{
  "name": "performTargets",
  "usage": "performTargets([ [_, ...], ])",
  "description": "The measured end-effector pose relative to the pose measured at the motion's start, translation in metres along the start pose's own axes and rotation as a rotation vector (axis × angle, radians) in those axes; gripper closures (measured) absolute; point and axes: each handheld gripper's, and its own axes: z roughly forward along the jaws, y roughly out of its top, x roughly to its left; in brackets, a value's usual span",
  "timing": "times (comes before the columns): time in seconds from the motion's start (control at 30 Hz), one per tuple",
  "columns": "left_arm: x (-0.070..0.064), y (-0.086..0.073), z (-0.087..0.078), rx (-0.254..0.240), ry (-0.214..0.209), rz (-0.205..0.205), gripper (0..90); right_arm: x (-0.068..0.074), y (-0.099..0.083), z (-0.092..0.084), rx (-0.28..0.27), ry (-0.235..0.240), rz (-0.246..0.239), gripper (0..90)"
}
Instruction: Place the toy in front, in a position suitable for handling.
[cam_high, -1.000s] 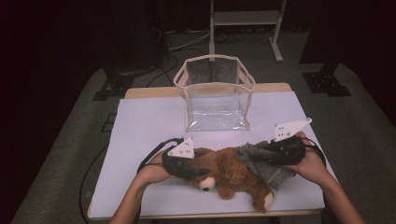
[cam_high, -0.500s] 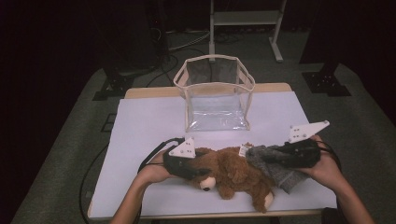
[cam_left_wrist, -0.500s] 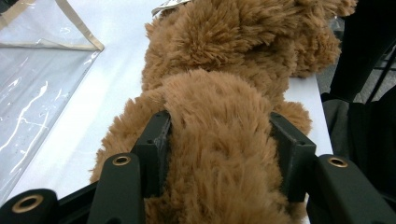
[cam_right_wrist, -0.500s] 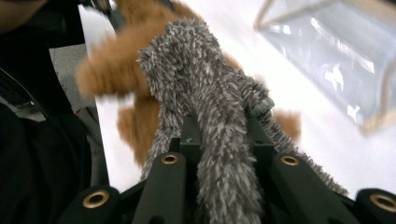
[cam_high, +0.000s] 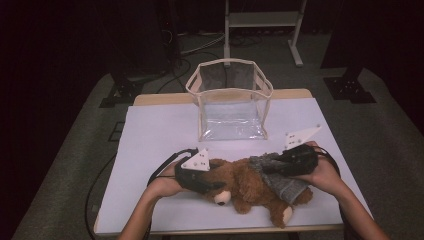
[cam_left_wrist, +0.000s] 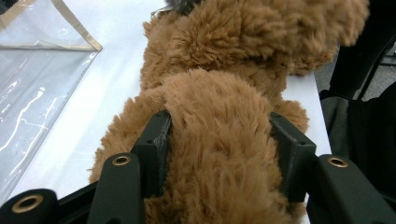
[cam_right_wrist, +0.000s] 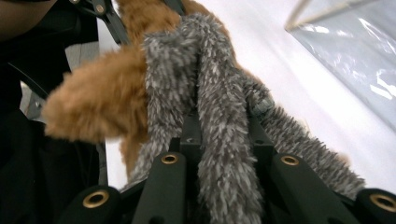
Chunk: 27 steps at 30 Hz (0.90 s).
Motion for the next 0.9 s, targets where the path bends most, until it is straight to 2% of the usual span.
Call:
performTargets([
  [0.1, 0.001, 0.000, 0.000, 0.000, -0.002, -0.003, 47.1, -0.004, -0.017, -0.015, -0.008, -0.026, 0.042, 73.7],
  [0.2, 0.001, 0.001, 0.001, 0.003, 0.000, -0.003, 46.9, -0.006, -0.023, -0.028, -0.011, -0.042, 0.071, 73.7],
  [0.27, 0.001, 0.001, 0.001, 0.004, 0.000, -0.003, 46.8, -0.005, -0.019, -0.033, -0.014, -0.052, 0.067, 73.8],
  [0.37, 0.002, 0.001, 0.001, 0.001, 0.000, -0.004, 46.8, -0.002, -0.001, -0.034, -0.031, -0.049, 0.031, 73.8],
  [0.53, 0.001, 0.002, 0.002, 0.008, 0.000, 0.002, 46.4, 0.006, 0.043, -0.019, -0.022, -0.022, -0.052, 73.8],
  [0.63, 0.001, 0.002, 0.002, 0.013, 0.005, 0.012, 46.4, 0.009, 0.064, -0.003, 0.018, -0.010, -0.101, 73.8],
  [0.67, 0.001, 0.002, 0.002, 0.012, 0.006, 0.012, 46.3, 0.009, 0.068, 0.003, 0.033, -0.003, -0.103, 73.8],
  [0.77, 0.001, 0.002, 0.002, 0.010, 0.006, 0.009, 46.3, 0.010, 0.069, 0.018, 0.080, 0.015, -0.125, 73.9],
  [0.83, 0.000, 0.002, 0.001, 0.012, 0.006, 0.013, 46.3, 0.010, 0.060, 0.026, 0.126, 0.031, -0.132, 74.1],
  [0.9, 0.000, 0.002, 0.002, 0.006, 0.000, 0.012, 46.2, 0.008, 0.046, 0.028, 0.149, 0.029, -0.113, 74.2],
])
